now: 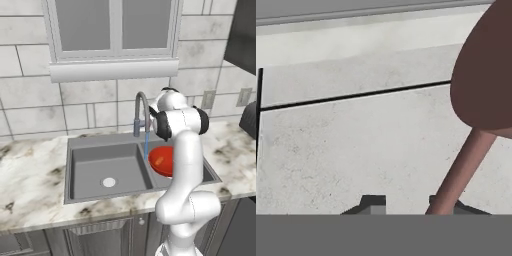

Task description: Pick the carrot from the cabinet and place it in the bowl. Then pick the bowl and place it in the sink. Then turn on the sink facuet.

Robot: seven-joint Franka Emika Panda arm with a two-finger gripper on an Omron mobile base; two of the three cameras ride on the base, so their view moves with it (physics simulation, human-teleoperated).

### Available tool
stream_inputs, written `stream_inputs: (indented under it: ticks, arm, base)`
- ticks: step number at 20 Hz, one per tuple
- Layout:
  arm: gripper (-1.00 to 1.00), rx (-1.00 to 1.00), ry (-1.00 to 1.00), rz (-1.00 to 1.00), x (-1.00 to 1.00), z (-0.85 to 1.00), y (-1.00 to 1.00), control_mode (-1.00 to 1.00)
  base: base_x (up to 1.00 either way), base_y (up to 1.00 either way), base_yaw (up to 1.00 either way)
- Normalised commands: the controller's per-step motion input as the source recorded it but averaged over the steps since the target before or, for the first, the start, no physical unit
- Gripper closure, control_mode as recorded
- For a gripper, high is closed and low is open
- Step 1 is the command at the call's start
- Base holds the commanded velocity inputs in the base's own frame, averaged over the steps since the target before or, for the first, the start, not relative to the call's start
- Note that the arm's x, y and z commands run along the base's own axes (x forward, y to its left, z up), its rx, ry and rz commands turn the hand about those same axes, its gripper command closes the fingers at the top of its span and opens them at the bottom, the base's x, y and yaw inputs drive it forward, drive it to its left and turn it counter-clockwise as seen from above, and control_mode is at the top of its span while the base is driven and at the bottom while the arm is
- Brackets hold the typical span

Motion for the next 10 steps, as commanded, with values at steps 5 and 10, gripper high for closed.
stream_inputs:
  ticks: [5,10]
  arm:
    - [1.0,0.0,0.09,-0.16,0.0,-0.75,-0.84,-1.0]
    - [1.0,0.0,0.06,-0.15,-0.09,-0.69,-0.76,-1.0]
  base:
    - [0.0,0.0,0.0]
    - [0.0,0.0,0.0]
